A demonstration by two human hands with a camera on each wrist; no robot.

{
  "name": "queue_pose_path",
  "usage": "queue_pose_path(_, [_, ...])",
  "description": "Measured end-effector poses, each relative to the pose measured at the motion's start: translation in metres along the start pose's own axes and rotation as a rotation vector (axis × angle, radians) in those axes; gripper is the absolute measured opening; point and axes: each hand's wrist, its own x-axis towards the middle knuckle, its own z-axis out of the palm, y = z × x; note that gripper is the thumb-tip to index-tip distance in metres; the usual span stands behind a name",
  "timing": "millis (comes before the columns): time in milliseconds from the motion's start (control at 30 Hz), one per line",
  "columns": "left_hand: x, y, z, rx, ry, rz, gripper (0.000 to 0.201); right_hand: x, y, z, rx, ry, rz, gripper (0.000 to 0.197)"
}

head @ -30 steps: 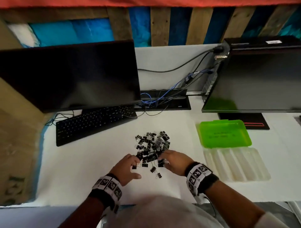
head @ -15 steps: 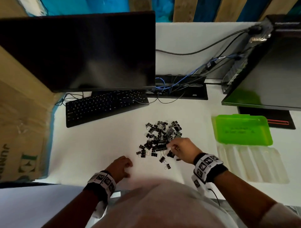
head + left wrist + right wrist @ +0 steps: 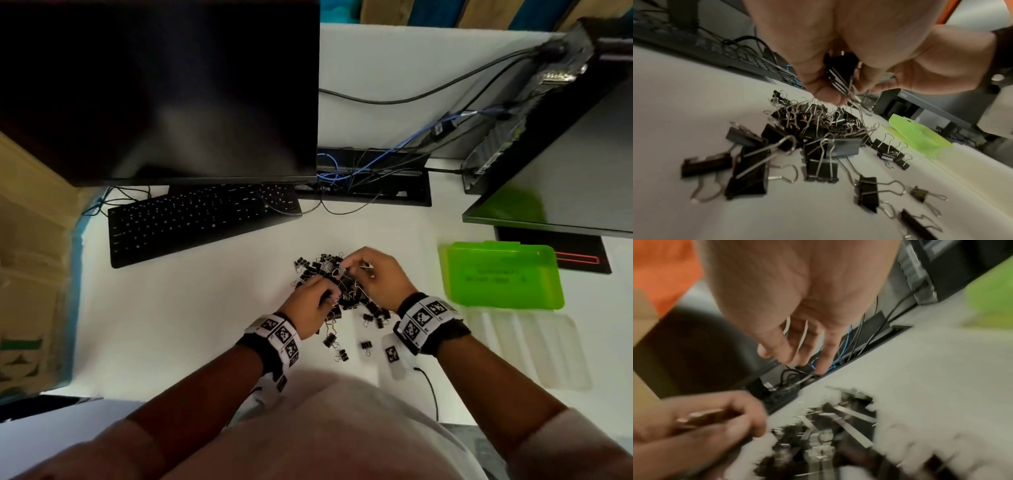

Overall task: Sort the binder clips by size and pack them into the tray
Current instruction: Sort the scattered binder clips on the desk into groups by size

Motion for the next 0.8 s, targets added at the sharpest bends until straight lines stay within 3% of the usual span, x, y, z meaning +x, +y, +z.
queue_pose_path(33, [0.004, -0.001, 0.001, 0.035, -0.001, 0.002, 0.021, 0.003, 0.010, -0.006, -0.181, -0.012, -0.026, 0.030])
queue_pose_path(100, [0.012, 0.003, 0.002, 0.089, -0.006, -0.037, 0.027, 0.006, 0.029, -0.015, -0.456, -0.184, -0.019, 0.051])
queue_pose_path(167, [0.022, 0.007, 0.002, 0.153, 0.021, -0.081, 0.032, 0.007, 0.041, -0.018, -0.566, -0.316, 0.021, 0.056])
queue_pose_path(267, [0.040, 0.011, 0.003, 0.220, 0.028, -0.140, 0.038, 0.002, 0.045, -0.016, -0.625, -0.311, -0.005, 0.041])
queue_pose_path(367, [0.051, 0.017, 0.007, 0.295, 0.017, -0.139, 0.027, -0.001, 0.041, -0.015, -0.697, -0.270, -0.118, 0.027])
queue_pose_path(467, [0.056, 0.022, 0.009, 0.302, 0.070, -0.135, 0.026, 0.004, 0.042, -0.011, -0.805, -0.369, -0.190, 0.035])
queue_pose_path(633, [0.061, 0.019, 0.007, 0.368, 0.075, -0.205, 0.038, 0.018, 0.038, -0.013, -0.826, -0.455, -0.188, 0.028])
queue_pose_path(800, [0.058, 0.013, 0.005, 0.352, -0.011, -0.185, 0.023, 0.026, 0.039, -0.020, -0.698, -0.480, -0.056, 0.016])
